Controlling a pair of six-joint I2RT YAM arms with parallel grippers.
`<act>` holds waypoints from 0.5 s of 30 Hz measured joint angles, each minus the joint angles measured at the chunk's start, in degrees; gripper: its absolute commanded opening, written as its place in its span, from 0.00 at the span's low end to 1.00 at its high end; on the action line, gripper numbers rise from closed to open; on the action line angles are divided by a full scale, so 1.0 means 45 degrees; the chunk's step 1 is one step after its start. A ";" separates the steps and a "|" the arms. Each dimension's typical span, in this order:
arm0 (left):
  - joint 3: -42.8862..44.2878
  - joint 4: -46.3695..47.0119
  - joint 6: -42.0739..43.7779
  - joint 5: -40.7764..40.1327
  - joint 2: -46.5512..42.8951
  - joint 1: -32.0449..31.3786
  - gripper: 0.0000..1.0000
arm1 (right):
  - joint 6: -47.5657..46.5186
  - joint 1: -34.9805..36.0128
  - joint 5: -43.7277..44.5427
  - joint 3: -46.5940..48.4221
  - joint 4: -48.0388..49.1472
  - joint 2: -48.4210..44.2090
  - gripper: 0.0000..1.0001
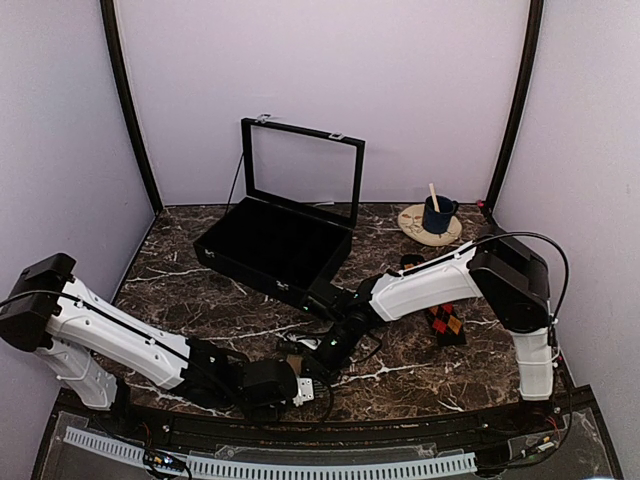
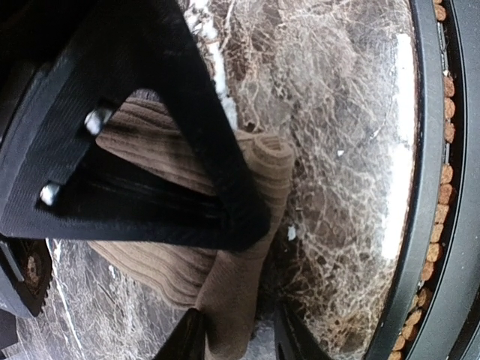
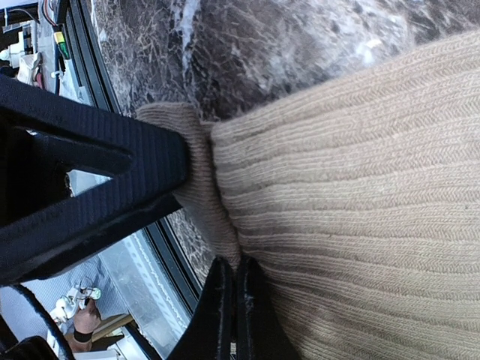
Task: Roll the socks
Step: Roll the sock at the center of the board.
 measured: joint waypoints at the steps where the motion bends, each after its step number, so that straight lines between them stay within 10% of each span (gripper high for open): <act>1: 0.0029 0.0000 0.0034 0.0005 0.0029 0.0000 0.31 | 0.0000 0.0000 -0.0005 0.0000 -0.0005 0.0000 0.00; 15: 0.0874 -0.0044 0.0457 0.0442 0.0928 0.0223 0.16 | 0.0005 -0.0053 -0.0321 -0.0189 0.0063 0.0000 0.00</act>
